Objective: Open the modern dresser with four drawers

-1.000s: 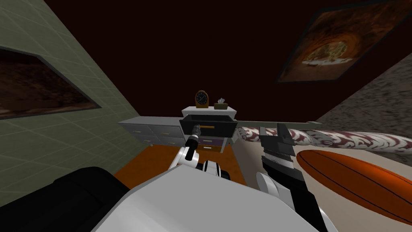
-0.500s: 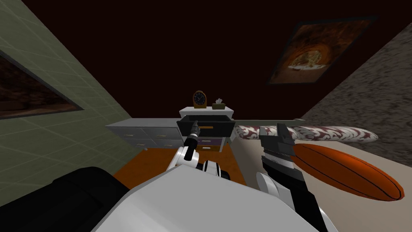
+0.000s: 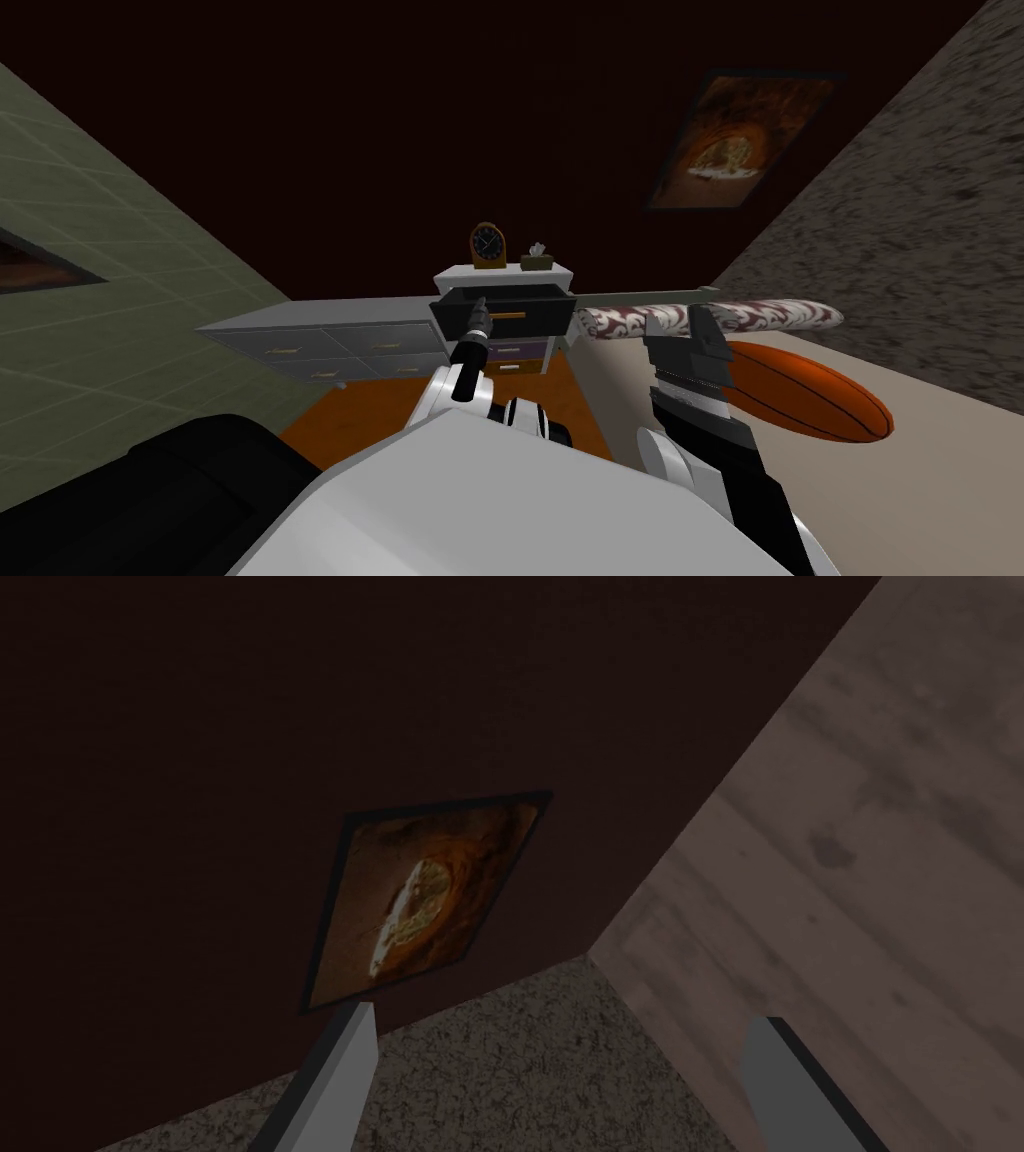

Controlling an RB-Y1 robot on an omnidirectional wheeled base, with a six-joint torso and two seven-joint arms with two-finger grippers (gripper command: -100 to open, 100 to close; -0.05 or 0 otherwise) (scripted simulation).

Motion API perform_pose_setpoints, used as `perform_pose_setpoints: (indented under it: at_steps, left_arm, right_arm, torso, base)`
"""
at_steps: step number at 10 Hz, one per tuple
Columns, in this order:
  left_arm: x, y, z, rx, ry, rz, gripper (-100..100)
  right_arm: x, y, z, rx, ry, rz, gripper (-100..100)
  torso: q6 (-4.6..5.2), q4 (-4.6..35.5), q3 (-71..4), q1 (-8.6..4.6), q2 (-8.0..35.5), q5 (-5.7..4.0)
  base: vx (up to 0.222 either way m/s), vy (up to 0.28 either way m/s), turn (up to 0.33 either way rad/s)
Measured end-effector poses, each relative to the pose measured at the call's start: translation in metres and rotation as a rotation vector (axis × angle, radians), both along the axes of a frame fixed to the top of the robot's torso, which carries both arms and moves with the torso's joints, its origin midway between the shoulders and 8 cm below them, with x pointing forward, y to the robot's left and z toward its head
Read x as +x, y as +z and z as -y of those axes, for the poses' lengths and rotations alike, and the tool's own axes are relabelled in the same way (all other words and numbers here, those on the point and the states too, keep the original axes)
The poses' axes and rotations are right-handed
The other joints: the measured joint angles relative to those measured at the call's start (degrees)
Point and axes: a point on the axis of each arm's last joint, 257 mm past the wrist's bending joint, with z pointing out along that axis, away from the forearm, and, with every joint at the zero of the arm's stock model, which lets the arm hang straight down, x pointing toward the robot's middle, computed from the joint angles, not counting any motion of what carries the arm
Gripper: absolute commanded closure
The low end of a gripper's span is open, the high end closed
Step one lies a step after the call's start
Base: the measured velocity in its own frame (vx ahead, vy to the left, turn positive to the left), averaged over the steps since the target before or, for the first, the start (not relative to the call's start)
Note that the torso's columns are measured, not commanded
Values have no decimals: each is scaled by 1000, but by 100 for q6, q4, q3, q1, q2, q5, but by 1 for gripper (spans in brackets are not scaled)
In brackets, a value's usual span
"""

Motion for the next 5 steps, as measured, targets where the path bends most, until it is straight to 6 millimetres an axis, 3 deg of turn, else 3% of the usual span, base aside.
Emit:
perform_pose_setpoints:
  at_steps: [1,2,5]
  left_arm:
    - [-3,2,-4,-3,15,-5,-100]
    - [-4,1,-5,-4,18,-10,0]
    - [-4,-3,-4,-3,18,-21,0]
  right_arm:
    - [0,0,0,0,0,0,0]
    - [0,0,0,0,0,0,0]
    - [0,0,0,0,0,0,0]
  torso:
    - [-3,14,6,-1,15,-5]
    - [-6,2,10,-2,14,0]
    - [1,-16,-5,6,-13,7]
  base:
    - [6,15,-36]
    - [5,0,-1]
    - [0,0,0]
